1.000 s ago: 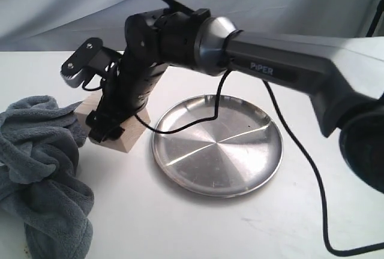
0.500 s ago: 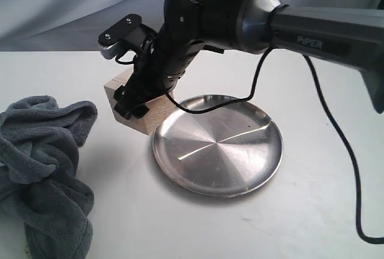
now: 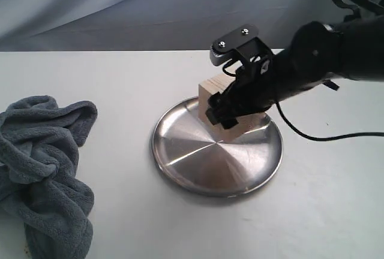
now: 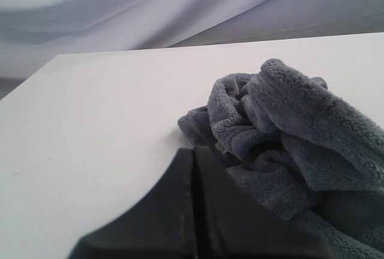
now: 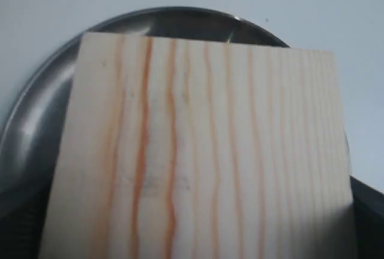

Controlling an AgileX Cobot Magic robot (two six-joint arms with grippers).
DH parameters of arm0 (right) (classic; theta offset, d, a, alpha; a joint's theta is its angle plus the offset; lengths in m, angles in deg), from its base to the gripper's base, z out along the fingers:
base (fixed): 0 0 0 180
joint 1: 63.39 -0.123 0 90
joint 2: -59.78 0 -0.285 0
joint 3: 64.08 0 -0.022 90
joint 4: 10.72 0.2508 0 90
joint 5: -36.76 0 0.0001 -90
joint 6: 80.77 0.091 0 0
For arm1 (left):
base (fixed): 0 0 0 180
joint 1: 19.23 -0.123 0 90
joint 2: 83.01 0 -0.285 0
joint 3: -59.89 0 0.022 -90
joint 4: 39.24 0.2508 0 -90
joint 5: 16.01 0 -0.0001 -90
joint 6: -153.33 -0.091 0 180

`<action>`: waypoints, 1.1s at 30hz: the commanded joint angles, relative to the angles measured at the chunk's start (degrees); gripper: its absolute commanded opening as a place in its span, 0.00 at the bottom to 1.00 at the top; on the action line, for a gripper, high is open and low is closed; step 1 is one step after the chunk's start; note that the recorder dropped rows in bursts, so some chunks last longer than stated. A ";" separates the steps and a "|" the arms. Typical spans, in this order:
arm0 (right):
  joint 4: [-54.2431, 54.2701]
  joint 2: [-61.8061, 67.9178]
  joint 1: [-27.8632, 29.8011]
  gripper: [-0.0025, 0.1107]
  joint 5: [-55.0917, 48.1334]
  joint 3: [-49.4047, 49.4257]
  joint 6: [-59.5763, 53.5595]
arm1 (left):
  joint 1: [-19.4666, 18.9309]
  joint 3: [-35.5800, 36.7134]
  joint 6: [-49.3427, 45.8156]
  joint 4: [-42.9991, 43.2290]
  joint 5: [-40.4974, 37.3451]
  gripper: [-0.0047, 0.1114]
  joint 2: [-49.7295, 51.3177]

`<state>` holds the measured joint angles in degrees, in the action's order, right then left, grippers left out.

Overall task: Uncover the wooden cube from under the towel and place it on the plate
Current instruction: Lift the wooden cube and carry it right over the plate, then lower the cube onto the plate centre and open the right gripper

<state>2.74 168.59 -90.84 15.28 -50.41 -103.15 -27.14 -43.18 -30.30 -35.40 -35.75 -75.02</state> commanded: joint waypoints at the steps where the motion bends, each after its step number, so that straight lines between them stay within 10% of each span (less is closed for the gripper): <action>1: -0.49 -4.95 1.68 0.13 8.90 7.70 -0.04 | -0.08 0.29 0.14 -0.26 0.43 0.04 -0.20; 33: 2.40 2.24 1.20 0.12 21.11 9.48 -0.34 | -0.08 0.29 0.14 -0.26 0.43 0.04 -0.20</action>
<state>4.76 171.54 -89.42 33.95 -40.72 -103.15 -27.14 -43.18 -30.30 -35.40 -35.75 -75.02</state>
